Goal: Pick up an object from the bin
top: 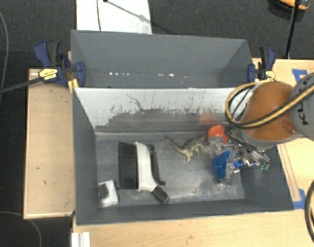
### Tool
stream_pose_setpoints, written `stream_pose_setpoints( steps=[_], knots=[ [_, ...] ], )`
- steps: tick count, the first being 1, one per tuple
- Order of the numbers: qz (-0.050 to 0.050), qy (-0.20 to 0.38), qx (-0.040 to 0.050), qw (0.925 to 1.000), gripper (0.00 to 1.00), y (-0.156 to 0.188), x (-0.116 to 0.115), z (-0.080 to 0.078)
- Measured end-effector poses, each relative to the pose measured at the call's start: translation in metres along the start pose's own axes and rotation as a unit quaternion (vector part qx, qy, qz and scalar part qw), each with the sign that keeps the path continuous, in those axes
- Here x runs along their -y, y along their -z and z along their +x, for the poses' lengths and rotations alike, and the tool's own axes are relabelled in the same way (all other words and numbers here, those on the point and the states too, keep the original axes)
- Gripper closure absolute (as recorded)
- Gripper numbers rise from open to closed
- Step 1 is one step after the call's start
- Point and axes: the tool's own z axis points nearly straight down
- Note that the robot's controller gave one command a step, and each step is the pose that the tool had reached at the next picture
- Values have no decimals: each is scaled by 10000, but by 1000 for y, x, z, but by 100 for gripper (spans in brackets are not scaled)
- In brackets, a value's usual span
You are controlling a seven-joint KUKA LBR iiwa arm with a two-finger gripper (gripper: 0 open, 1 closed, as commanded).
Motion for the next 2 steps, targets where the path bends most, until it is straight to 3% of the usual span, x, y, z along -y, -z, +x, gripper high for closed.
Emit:
stream_pose_setpoints(
  steps=[1, 2],
  knots=[
    [-8, 277, 3, 9996, 0, 9, 12, -22],
    [-17, 989, 13, 9951, 100, 11, 54, -43]
  ],
)
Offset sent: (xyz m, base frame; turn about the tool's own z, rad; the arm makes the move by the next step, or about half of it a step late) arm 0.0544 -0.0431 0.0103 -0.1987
